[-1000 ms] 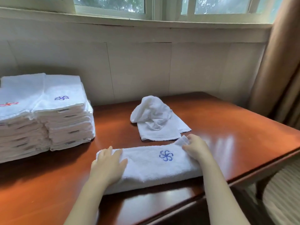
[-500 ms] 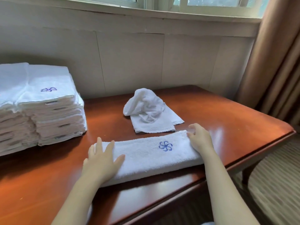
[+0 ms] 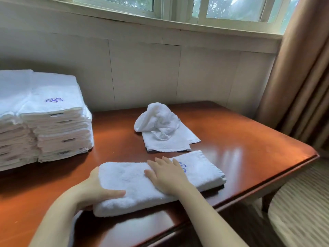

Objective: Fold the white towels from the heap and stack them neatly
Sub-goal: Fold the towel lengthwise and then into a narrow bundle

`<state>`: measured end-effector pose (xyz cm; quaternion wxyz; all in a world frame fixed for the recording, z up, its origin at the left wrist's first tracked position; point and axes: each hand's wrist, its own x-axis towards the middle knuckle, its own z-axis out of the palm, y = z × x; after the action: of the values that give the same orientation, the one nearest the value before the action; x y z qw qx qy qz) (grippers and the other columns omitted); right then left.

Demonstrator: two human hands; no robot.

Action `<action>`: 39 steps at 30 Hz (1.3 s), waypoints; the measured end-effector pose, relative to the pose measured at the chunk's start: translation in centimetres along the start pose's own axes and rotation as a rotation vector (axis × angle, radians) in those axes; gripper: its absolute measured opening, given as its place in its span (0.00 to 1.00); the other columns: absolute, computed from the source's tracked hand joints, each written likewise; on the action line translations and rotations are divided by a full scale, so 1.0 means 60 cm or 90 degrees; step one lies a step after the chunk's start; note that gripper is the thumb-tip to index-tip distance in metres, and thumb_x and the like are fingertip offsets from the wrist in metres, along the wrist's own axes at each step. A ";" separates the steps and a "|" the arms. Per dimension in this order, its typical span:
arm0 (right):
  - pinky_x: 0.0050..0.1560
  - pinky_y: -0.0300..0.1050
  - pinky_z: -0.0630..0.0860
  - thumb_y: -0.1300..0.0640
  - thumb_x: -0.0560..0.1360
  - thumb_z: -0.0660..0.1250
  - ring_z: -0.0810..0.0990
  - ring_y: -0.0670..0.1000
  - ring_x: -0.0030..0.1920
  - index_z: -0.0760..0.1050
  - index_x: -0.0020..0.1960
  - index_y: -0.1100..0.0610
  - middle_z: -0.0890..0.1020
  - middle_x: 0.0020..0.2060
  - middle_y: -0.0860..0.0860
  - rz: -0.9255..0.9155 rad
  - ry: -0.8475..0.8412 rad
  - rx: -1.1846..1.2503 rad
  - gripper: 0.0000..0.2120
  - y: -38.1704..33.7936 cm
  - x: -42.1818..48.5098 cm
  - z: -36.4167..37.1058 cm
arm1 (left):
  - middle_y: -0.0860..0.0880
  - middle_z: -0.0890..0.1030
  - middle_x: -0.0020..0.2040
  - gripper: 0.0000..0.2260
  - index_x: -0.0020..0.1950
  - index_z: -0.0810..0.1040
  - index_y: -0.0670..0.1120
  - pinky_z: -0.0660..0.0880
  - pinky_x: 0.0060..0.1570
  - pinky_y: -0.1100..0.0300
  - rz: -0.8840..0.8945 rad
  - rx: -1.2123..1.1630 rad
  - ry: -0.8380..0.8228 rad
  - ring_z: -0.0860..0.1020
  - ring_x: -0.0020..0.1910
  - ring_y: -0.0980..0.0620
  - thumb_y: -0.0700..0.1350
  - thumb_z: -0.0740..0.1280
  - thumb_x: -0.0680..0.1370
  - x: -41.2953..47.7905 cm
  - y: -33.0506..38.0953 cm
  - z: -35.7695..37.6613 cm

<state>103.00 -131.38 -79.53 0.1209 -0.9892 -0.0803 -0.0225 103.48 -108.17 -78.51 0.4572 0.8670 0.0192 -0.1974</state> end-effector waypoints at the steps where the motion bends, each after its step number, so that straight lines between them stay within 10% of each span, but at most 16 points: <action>1: 0.70 0.57 0.54 0.42 0.81 0.49 0.63 0.55 0.71 0.67 0.69 0.51 0.70 0.68 0.51 0.019 -0.022 -0.011 0.23 -0.002 0.005 0.004 | 0.49 0.69 0.69 0.61 0.76 0.56 0.47 0.73 0.55 0.58 -0.006 0.037 0.034 0.71 0.64 0.49 0.58 0.81 0.48 -0.002 0.006 0.002; 7: 0.72 0.60 0.48 0.41 0.80 0.48 0.63 0.54 0.70 0.66 0.69 0.50 0.71 0.67 0.52 0.104 -0.009 0.000 0.24 0.002 0.021 0.010 | 0.45 0.57 0.78 0.53 0.79 0.42 0.45 0.65 0.67 0.52 0.022 0.045 0.163 0.63 0.73 0.44 0.54 0.77 0.68 -0.002 0.016 0.006; 11: 0.72 0.62 0.46 0.41 0.80 0.47 0.62 0.55 0.70 0.66 0.69 0.51 0.71 0.66 0.53 0.134 -0.001 -0.013 0.24 -0.005 0.019 0.008 | 0.53 0.61 0.74 0.50 0.78 0.48 0.57 0.78 0.38 0.58 -0.038 -0.174 0.017 0.72 0.60 0.49 0.50 0.78 0.67 -0.017 0.007 -0.006; 14: 0.71 0.61 0.49 0.41 0.80 0.48 0.64 0.56 0.68 0.66 0.68 0.52 0.71 0.65 0.54 0.148 -0.017 -0.021 0.23 -0.013 0.014 -0.002 | 0.49 0.68 0.69 0.50 0.77 0.55 0.56 0.76 0.38 0.59 -0.003 -0.227 0.016 0.75 0.52 0.49 0.46 0.81 0.62 -0.006 0.003 -0.006; 20: 0.49 0.43 0.69 0.41 0.74 0.61 0.73 0.50 0.58 0.67 0.68 0.48 0.75 0.62 0.47 0.124 -0.177 0.058 0.24 -0.002 0.001 -0.059 | 0.40 0.70 0.70 0.43 0.79 0.48 0.47 0.67 0.63 0.53 0.054 -0.228 0.392 0.69 0.67 0.42 0.46 0.73 0.73 0.027 -0.001 -0.016; 28: 0.34 0.23 0.69 0.53 0.73 0.72 0.77 0.30 0.36 0.57 0.74 0.43 0.75 0.44 0.37 0.039 -0.300 0.422 0.36 0.022 -0.004 -0.061 | 0.50 0.71 0.65 0.40 0.76 0.53 0.59 0.79 0.45 0.55 0.039 -0.140 0.085 0.78 0.55 0.47 0.46 0.73 0.71 -0.002 0.002 0.004; 33: 0.61 0.35 0.67 0.46 0.77 0.65 0.70 0.32 0.59 0.64 0.71 0.41 0.71 0.61 0.34 0.010 -0.304 0.601 0.24 0.017 -0.005 -0.040 | 0.45 0.80 0.51 0.24 0.68 0.73 0.47 0.79 0.47 0.59 0.124 -0.271 0.103 0.80 0.45 0.49 0.30 0.66 0.75 0.006 0.005 0.019; 39: 0.54 0.41 0.78 0.63 0.77 0.64 0.82 0.47 0.49 0.78 0.60 0.47 0.83 0.52 0.49 0.041 -0.213 0.707 0.16 -0.009 0.006 -0.023 | 0.41 0.80 0.55 0.20 0.60 0.79 0.50 0.81 0.44 0.55 0.146 -0.380 0.079 0.82 0.46 0.47 0.28 0.65 0.75 0.001 0.003 0.001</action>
<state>103.24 -131.12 -78.07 0.6083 -0.7692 -0.0681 0.1834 103.57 -108.33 -78.45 0.7082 0.7017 0.0064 -0.0770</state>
